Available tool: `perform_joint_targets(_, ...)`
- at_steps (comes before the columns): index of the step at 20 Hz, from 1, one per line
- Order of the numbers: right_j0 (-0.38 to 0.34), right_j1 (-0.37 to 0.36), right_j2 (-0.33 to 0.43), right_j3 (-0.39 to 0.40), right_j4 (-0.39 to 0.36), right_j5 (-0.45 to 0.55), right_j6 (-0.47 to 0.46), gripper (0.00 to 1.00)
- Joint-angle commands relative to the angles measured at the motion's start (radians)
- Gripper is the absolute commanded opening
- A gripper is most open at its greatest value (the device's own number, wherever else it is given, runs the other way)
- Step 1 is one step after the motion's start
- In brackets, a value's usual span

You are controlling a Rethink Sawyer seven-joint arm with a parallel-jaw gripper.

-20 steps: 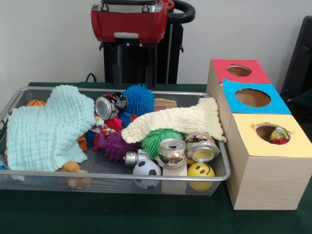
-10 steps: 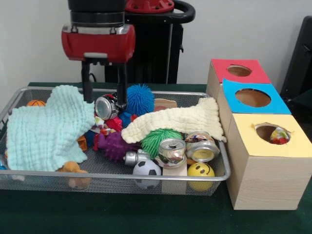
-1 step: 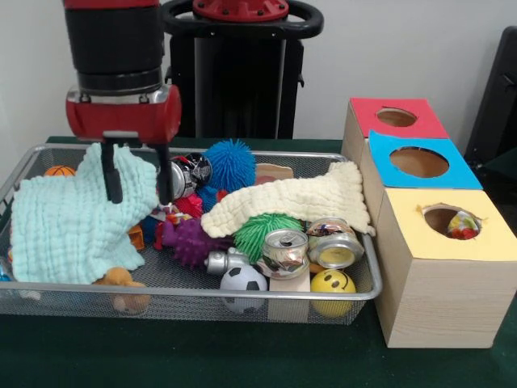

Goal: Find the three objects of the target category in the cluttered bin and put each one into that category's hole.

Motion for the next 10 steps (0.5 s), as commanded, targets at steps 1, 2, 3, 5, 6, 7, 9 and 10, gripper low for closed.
perform_joint_targets(1, -0.036, 0.089, 0.085, -0.003, -0.082, 0.093, -0.343, 1.0)
perform_joint_targets(2, -0.038, 0.092, 0.086, -0.001, -0.088, 0.085, -0.341, 1.0)
perform_joint_targets(3, -0.041, 0.096, 0.087, -0.005, -0.093, 0.089, -0.347, 1.0)
perform_joint_targets(5, -0.048, 0.103, 0.087, -0.014, -0.103, 0.095, -0.361, 1.0)
perform_joint_targets(6, -0.049, 0.104, 0.088, -0.015, -0.107, 0.099, -0.364, 1.0)
perform_joint_targets(7, -0.051, 0.103, 0.085, -0.01, -0.113, 0.1, -0.368, 1.0)
perform_joint_targets(9, -0.052, 0.099, 0.079, -0.007, -0.12, 0.114, -0.37, 1.0)
perform_joint_targets(10, -0.051, 0.095, 0.075, -0.006, -0.124, 0.127, -0.373, 1.0)
